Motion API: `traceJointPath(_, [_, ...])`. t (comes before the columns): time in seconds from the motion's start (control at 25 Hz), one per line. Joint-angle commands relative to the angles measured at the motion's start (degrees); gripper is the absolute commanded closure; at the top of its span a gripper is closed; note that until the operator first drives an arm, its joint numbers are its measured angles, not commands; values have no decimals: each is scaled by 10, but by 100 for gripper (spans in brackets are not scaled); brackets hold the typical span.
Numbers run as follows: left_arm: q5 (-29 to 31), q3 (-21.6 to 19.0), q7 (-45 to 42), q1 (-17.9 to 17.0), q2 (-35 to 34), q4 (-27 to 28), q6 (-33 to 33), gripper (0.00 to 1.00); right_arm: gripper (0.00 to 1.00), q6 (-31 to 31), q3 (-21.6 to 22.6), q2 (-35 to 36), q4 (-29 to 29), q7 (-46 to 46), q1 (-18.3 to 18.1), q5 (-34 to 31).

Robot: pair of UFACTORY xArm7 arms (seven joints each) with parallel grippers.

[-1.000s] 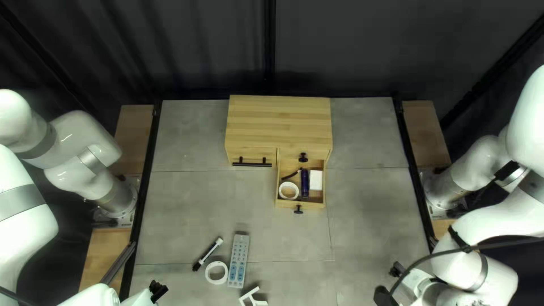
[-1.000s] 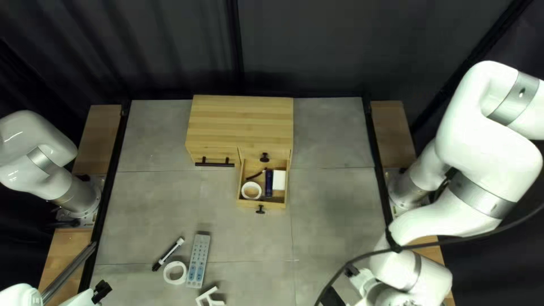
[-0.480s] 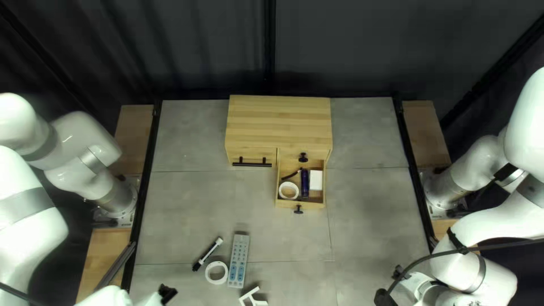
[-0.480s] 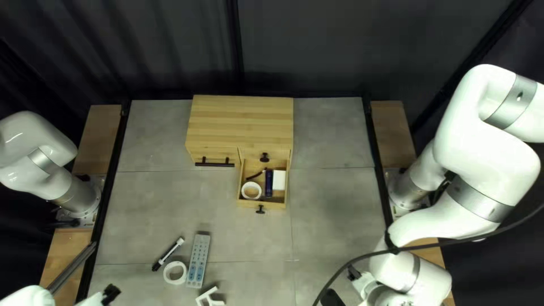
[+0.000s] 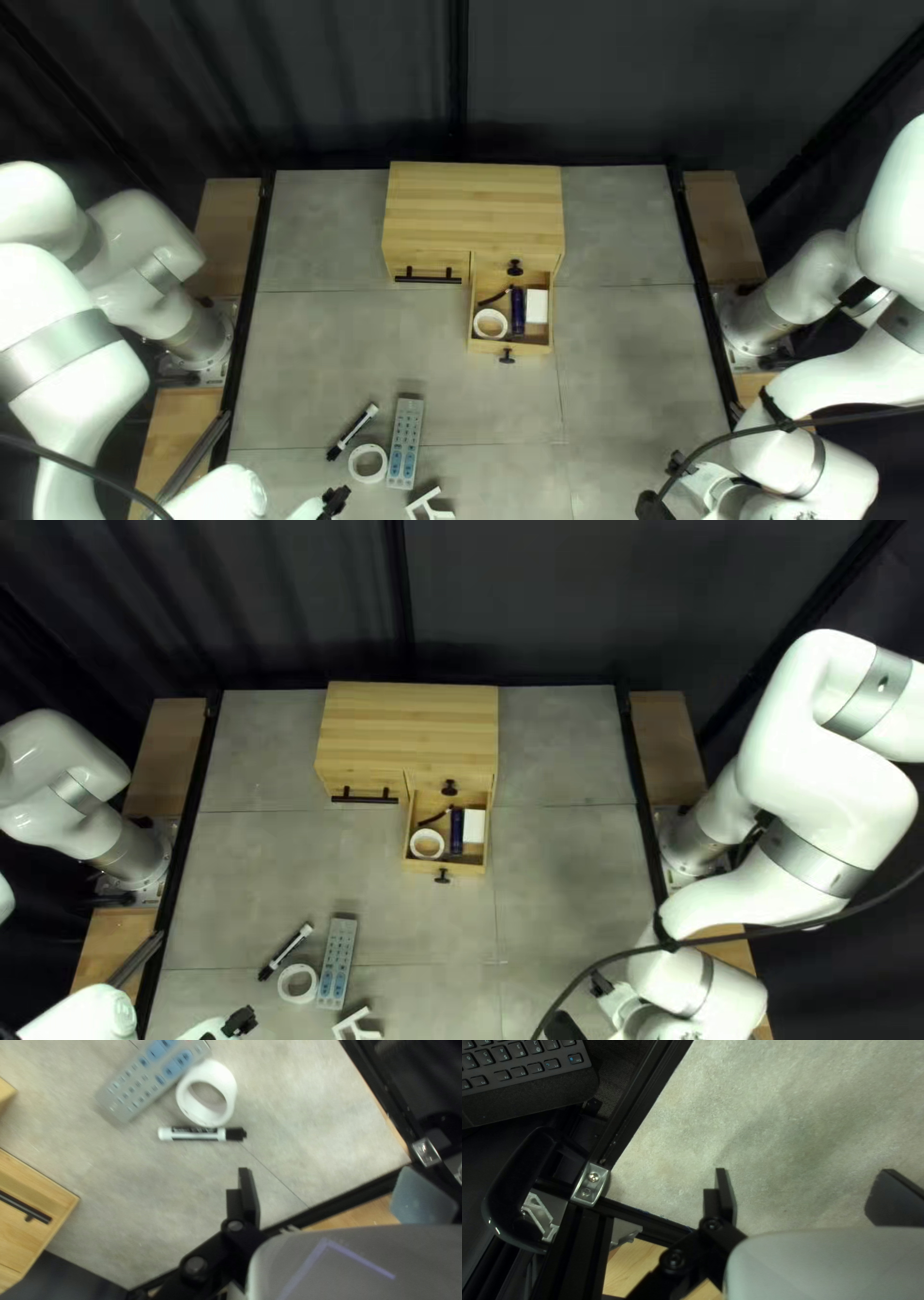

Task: Open drawers and place objects into drawer and close

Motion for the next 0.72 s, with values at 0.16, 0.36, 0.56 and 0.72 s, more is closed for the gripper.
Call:
traceJointPath(0.16, [-16,2,4,4,6,-2,-14,0,0,0,0,0,0,0,0,0])
traceJointPath(0.36, [-24,15,45,28,72,42,-67,0,0,0,0,0,0,0,0,0])
traceJointPath(0.56, [28,18,75,20,138,72,-119,0,0,0,0,0,0,0,0,0])
traceJointPath(0.72, [64,16,119,17,157,74,-144,0,0,0,0,0,0,0,0,0])
